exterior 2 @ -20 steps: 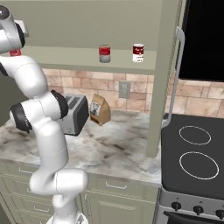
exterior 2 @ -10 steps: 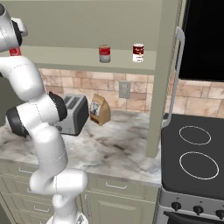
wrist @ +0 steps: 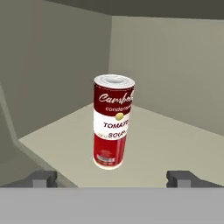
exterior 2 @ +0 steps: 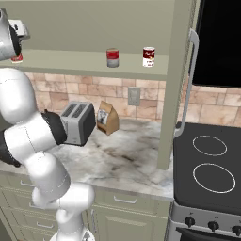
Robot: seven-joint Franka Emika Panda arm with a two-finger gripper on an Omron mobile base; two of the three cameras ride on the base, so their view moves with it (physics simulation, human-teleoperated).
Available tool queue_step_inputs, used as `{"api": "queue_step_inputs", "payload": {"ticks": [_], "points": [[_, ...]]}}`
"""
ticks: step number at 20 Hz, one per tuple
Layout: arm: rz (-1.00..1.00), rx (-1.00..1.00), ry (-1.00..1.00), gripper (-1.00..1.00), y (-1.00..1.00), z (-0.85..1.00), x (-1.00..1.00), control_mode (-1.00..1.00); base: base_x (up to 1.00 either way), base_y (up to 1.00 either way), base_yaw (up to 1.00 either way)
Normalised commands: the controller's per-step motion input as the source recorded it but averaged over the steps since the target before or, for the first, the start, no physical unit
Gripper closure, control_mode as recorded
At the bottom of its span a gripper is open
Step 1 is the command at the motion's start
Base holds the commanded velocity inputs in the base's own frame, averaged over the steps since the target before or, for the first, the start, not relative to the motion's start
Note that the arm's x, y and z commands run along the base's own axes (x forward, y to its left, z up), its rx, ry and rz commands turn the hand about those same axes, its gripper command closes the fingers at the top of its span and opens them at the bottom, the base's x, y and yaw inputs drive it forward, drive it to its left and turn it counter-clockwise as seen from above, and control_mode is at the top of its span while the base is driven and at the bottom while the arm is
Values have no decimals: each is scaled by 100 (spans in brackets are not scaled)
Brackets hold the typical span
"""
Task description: Stack two cans on top of the other two cans in the cabinet.
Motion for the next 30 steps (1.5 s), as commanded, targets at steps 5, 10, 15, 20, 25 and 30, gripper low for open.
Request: {"api": "queue_step_inputs", "payload": {"ticks": [5,10,15,20,25,30], "points": [[0,5,-8,-100,-43,-16,-49,-100,0,0,0],[-11,1,0,-100,-41,0,-40,-100,0,0,0],[-15,0,0,-100,-44,1,-39,-100,0,0,0],[-19,0,3,-100,-42,13,-30,-100,0,0,0],[-19,0,4,-100,-42,3,-27,-100,0,0,0],[-18,0,2,-100,-42,0,-22,-100,0,0,0]]}}
